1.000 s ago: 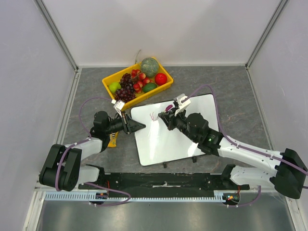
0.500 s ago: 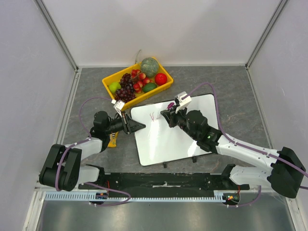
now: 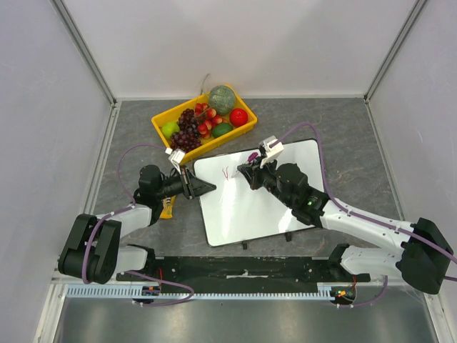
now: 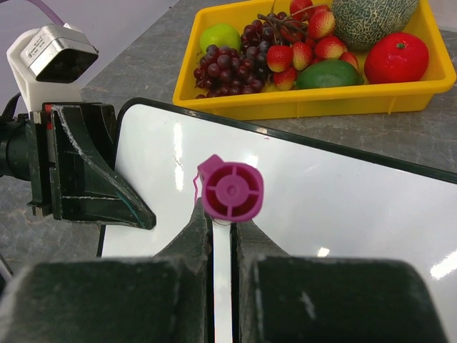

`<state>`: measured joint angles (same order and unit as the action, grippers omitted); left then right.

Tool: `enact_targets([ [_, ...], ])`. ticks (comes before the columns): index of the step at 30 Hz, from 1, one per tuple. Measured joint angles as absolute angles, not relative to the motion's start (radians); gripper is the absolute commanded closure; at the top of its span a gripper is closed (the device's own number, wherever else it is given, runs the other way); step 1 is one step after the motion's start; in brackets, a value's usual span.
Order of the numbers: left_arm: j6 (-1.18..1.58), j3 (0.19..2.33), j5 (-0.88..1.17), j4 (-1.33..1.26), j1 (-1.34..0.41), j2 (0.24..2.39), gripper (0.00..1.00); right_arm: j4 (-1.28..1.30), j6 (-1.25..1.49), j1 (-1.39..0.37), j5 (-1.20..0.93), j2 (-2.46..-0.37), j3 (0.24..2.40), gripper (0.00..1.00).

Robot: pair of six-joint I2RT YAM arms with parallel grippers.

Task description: Write a sentence on the whiteboard

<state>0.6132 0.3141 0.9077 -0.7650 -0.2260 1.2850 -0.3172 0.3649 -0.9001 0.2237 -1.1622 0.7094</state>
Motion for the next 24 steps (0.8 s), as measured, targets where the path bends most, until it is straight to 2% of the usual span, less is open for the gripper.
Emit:
enact_targets([
  [24,0.613,0.315,0.908,-0.764,-0.226,1.288,0.98,-0.289,0.385,-0.899,0.159,-1.15,0.682,1.0],
])
